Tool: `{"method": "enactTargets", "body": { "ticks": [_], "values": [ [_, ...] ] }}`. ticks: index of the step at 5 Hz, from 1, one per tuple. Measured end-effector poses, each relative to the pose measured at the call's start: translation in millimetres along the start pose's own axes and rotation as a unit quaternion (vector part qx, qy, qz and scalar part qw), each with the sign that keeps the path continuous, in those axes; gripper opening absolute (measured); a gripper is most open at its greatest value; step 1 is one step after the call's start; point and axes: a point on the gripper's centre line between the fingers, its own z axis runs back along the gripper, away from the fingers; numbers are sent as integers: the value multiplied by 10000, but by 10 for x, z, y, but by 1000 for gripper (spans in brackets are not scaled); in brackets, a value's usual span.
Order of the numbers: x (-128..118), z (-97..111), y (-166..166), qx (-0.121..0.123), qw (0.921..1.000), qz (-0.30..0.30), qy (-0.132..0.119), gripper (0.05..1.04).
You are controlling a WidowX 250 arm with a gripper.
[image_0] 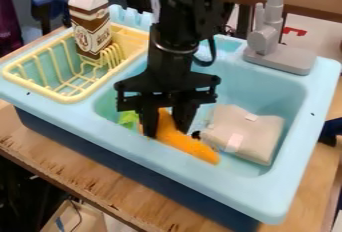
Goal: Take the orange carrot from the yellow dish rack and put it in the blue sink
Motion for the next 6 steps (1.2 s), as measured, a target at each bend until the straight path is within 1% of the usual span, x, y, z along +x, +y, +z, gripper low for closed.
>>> {"method": "enactTargets", "body": {
  "ticks": [1,2,3,4,5,6],
  "values": [
    [59,-38,29,-75,9999,-28,125,782],
    [114,-38,29,-64,9999,-63,91,934],
    [155,5,39,-5,9999,-107,-13,977],
    [207,64,40,49,9998,-91,-141,987],
    [255,312,-6,70,9984,-261,-500,988],
    [225,712,-55,86,9910,-907,-985,988]
  ]
}}
